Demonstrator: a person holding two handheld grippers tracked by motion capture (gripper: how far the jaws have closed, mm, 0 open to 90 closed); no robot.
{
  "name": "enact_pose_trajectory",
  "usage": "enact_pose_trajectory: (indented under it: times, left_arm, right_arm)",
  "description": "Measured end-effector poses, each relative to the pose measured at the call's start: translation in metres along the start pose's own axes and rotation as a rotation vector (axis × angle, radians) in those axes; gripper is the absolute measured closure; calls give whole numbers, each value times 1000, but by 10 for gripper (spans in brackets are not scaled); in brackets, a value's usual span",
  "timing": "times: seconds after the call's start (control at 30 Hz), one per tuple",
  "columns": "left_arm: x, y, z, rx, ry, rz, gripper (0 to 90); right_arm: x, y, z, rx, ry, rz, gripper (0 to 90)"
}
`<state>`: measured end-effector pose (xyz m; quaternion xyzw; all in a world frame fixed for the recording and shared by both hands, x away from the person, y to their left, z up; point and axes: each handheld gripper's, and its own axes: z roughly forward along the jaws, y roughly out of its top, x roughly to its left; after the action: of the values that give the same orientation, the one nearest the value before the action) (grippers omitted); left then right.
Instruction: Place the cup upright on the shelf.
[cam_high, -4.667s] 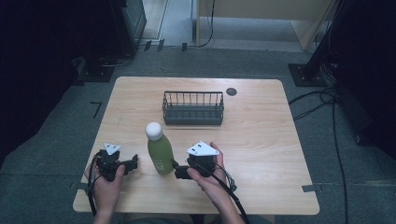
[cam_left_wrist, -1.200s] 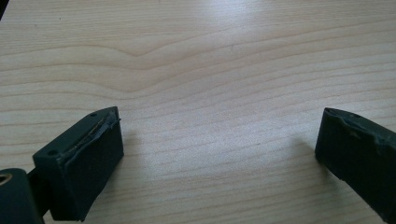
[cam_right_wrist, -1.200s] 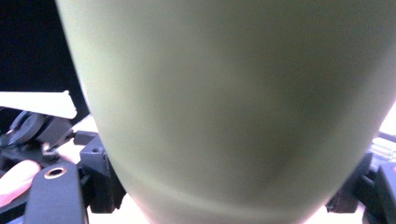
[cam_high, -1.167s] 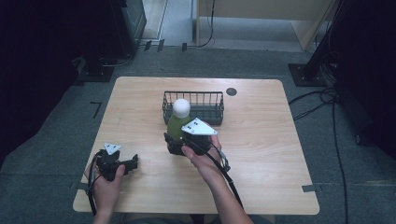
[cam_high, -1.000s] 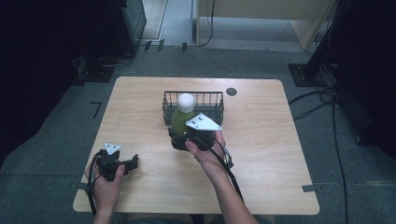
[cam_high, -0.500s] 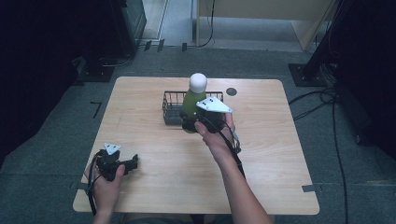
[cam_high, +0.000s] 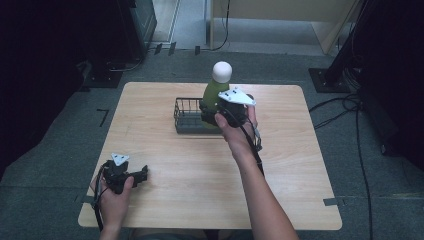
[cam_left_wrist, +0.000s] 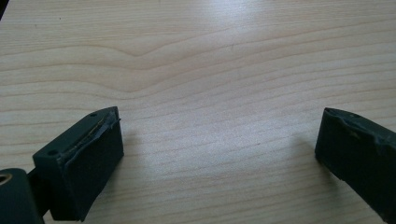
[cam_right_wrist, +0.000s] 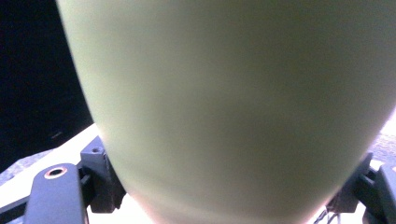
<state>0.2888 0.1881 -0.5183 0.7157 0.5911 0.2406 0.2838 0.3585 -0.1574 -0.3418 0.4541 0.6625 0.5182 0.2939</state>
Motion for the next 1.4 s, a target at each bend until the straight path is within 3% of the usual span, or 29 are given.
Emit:
enact_pose_trajectory:
  times: [0.3,0.67,0.87,1.4]
  left_arm:
    - [0,0,0,-2,1,-1,16]
    - [0,0,0,0,0,0,16]
    - [0,0,0,0,0,0,16]
    - [0,0,0,0,0,2,16]
  right_arm:
    - [-13,9,17,-2,-52,0,197]
    - [-37,4,43,1,-148,-4,197]
    - [-46,-1,49,2,-160,26,197]
    - [-56,-26,64,71,-191,17,197]
